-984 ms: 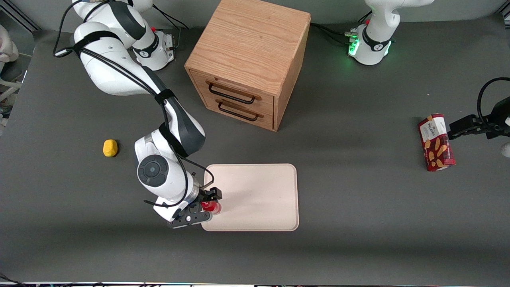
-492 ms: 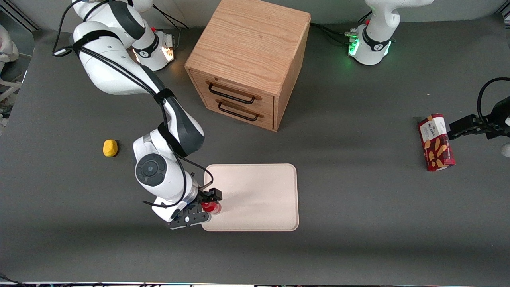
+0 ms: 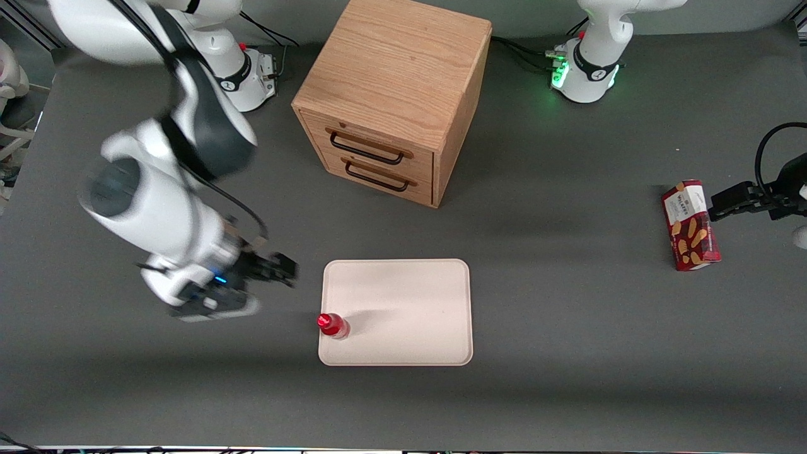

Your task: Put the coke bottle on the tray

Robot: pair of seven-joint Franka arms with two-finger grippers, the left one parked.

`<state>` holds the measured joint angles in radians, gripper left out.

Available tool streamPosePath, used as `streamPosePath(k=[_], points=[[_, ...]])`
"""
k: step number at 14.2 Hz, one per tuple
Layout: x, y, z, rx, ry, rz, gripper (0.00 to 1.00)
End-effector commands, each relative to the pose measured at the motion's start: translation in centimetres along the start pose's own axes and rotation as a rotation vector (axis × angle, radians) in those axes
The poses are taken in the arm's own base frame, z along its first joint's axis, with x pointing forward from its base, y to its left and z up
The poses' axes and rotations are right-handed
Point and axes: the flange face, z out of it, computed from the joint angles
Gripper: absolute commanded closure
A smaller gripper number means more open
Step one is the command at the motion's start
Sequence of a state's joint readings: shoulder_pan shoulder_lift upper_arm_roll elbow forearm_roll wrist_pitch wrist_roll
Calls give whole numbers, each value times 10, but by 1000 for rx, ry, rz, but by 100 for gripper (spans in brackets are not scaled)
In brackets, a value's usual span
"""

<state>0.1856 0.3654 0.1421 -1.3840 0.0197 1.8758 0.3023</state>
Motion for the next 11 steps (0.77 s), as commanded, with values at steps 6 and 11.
streamPosePath(k=[6,11], points=[[-148,142,-103,-11,-57,131,0],[-148,178,-121,-68,-62,131,0]])
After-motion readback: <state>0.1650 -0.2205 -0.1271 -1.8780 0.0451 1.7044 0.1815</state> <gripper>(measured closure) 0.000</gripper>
